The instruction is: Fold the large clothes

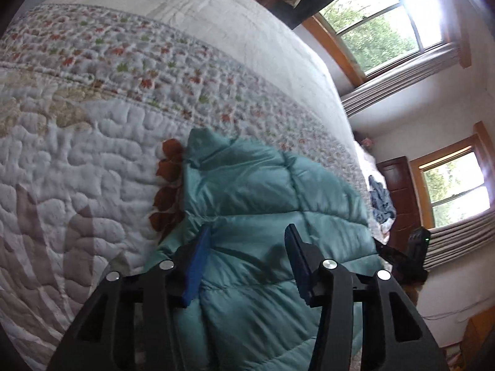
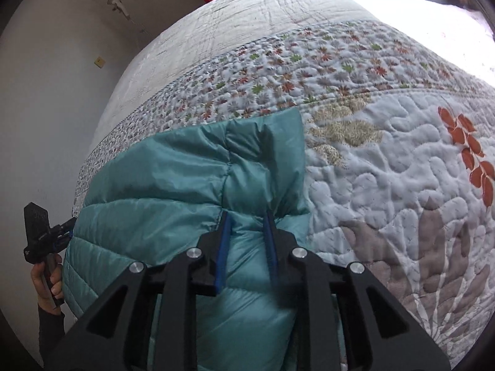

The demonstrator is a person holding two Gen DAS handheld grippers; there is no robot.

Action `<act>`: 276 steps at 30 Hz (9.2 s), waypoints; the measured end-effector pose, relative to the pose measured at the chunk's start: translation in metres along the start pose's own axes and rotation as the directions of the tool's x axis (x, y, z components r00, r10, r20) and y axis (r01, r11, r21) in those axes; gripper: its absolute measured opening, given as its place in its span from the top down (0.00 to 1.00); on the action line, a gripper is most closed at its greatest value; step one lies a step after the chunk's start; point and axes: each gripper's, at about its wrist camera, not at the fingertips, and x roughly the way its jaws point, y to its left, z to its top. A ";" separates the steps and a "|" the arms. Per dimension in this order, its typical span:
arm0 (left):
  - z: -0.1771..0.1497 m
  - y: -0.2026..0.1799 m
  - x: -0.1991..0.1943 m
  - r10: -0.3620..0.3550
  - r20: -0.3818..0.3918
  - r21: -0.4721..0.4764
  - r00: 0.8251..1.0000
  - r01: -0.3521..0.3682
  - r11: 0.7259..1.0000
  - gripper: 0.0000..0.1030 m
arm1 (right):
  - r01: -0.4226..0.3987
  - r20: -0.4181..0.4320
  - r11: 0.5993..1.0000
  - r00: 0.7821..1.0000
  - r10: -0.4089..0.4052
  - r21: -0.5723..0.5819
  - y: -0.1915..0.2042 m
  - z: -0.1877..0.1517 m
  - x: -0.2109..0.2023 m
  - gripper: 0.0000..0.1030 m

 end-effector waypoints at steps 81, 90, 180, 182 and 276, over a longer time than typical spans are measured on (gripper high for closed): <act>-0.019 0.132 -0.057 -0.441 -0.019 -0.177 0.897 0.431 0.885 0.08 | 0.645 0.643 -0.112 0.700 -0.311 -0.756 0.372 -0.309 0.133 0.69; -0.009 0.093 -0.034 -0.461 -0.083 -0.155 0.884 0.445 0.882 0.08 | 0.658 0.632 0.010 0.728 -0.266 -0.753 0.375 -0.298 0.107 0.71; 0.015 -0.373 0.026 0.427 -0.174 0.445 0.887 -0.316 0.838 0.77 | 0.200 0.606 0.925 0.794 0.039 -0.323 0.186 -0.210 -0.118 0.77; 0.008 -0.381 0.040 0.434 -0.181 0.459 0.882 -0.315 0.831 0.77 | 0.175 0.600 0.940 0.799 0.037 -0.292 0.172 -0.210 -0.117 0.77; -0.103 -0.283 0.103 -0.458 -0.367 0.254 0.810 0.561 0.788 0.66 | -0.625 0.182 0.739 0.780 0.598 0.252 -0.134 -0.070 -0.024 0.82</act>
